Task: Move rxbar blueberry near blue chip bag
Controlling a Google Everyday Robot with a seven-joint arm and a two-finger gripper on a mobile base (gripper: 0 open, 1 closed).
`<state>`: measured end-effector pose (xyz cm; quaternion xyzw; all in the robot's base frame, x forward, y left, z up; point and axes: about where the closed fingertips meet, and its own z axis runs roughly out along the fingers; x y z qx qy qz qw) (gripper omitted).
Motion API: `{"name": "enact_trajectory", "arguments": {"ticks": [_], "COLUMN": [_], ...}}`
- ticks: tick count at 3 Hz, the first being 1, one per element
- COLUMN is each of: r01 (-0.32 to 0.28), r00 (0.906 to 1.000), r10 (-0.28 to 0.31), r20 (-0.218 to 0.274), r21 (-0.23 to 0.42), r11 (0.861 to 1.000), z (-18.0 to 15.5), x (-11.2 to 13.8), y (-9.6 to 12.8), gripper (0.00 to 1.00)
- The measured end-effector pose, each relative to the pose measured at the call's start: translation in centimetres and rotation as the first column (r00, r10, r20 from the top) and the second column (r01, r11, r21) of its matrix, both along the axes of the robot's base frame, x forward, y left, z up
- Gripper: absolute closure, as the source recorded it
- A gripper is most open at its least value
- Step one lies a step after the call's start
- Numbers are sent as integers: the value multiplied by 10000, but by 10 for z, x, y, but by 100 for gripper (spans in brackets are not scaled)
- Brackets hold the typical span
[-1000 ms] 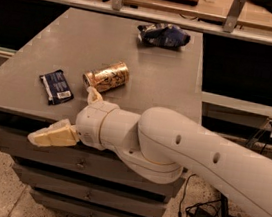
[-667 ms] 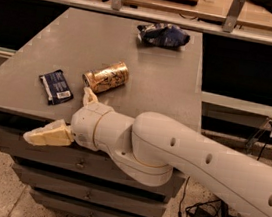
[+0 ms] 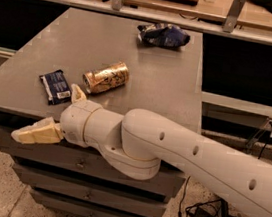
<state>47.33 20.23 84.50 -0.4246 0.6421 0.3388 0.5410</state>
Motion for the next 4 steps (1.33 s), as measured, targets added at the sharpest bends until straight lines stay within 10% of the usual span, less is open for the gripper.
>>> {"name": "enact_trajectory", "arguments": {"ticks": [4], "r01": [602], "r00": [9977], "r10": [-605], "r20": [-306], "r21": [-116], "r11": [9981], "z": [3], "x": [43], "y": [30], "gripper": [0]}}
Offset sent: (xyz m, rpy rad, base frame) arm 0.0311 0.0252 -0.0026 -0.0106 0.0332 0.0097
